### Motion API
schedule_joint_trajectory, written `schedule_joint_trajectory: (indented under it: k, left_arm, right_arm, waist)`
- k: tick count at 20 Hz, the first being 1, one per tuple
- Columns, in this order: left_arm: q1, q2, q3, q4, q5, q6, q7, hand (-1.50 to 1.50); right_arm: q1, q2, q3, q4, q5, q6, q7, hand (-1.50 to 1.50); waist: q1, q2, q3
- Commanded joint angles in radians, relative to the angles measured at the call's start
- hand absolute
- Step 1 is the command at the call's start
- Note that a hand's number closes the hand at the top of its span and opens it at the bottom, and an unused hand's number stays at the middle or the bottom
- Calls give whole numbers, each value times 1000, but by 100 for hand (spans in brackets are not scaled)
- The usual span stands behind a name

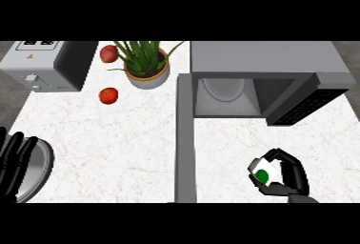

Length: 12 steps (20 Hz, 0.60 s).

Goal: Pick up the milk, place it into the microwave and close the microwave

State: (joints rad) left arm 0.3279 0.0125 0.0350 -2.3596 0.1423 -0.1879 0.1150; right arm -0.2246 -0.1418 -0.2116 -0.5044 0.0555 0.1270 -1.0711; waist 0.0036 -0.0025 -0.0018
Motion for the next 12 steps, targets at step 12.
schedule_joint_trajectory:
  k: [12]
  left_arm:
    - [64, 25, 115, -33, 101, -37, 10, -150]
  right_arm:
    - [283, 135, 170, -670, -35, -63, 253, 150]
  waist:
    - [-5, 0, 1]
